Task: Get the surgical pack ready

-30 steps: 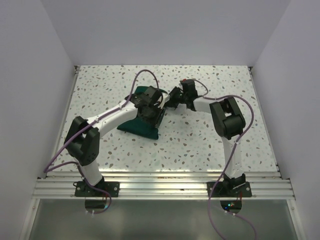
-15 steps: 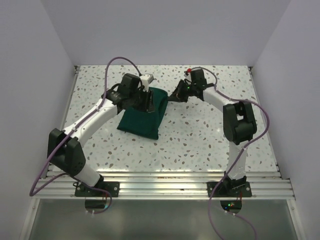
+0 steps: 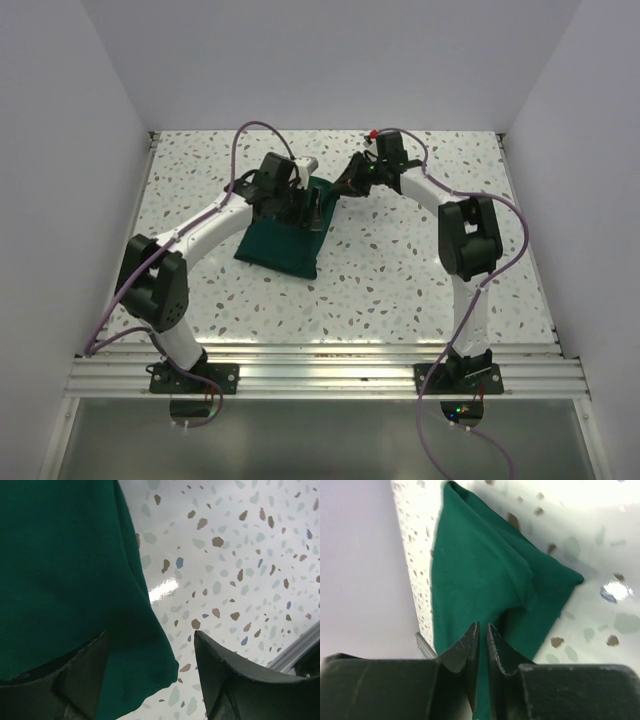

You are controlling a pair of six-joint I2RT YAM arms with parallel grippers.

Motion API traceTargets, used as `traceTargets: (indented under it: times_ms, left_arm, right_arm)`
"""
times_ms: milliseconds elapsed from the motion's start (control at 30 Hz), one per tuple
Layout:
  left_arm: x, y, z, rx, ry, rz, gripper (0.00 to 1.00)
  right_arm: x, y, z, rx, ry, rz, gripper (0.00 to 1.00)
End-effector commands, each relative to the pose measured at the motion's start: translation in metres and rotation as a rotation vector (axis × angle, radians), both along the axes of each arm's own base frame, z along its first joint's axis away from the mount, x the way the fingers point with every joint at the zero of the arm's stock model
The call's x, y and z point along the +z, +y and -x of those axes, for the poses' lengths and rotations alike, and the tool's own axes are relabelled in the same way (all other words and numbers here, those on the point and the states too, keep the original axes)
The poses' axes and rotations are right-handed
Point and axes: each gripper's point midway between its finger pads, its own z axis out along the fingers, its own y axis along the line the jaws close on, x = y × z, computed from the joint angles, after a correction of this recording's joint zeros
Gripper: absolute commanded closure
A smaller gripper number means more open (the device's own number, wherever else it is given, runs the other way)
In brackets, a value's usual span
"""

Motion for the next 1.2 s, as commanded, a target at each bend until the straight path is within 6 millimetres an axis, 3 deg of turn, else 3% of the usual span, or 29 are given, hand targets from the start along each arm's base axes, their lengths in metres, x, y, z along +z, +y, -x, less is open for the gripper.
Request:
traceTargets:
  times_ms: [0, 67, 133, 167, 367, 567, 667, 800, 1167]
  left_arm:
    - [0.010, 0.008, -0.016, 0.060, -0.065, -0.109, 0.27]
    - [0.010, 0.005, -0.022, 0.071, -0.079, -0.146, 0.14]
    - [-0.001, 0.007, -0.027, 0.090, -0.083, -0.218, 0.12]
    - [0.002, 0.000, -0.028, 0.080, -0.095, -0.225, 0.12]
    - [-0.010, 0.002, -0.044, 0.135, -0.135, -0.361, 0.16]
    - [-0.018, 0.013, -0.064, 0.195, -0.174, -0.468, 0.33]
    - [-0.022, 0.013, -0.070, 0.203, -0.180, -0.498, 0.48]
    - [-0.033, 0.008, -0.071, 0.185, -0.155, -0.509, 0.62]
    - [-0.037, 0.002, -0.062, 0.138, -0.123, -0.493, 0.90]
  right_arm:
    - [0.002, -0.009, 0.014, -0.026, 0.029, 0.017, 0.79]
    - [0.001, -0.010, 0.016, -0.033, 0.037, 0.016, 0.66]
    - [0.002, -0.009, 0.017, -0.044, 0.054, 0.002, 0.64]
    - [0.003, -0.009, 0.017, -0.046, 0.059, -0.006, 0.65]
    - [-0.002, -0.010, 0.017, -0.054, 0.074, 0.004, 0.76]
    - [-0.012, -0.006, 0.018, -0.045, 0.086, -0.020, 0.82]
    - [-0.015, -0.005, 0.019, -0.035, 0.088, -0.029, 0.86]
    - [-0.018, -0.002, 0.016, -0.028, 0.081, -0.041, 0.89]
    - [-0.024, 0.012, 0.005, -0.043, 0.107, -0.134, 0.96]
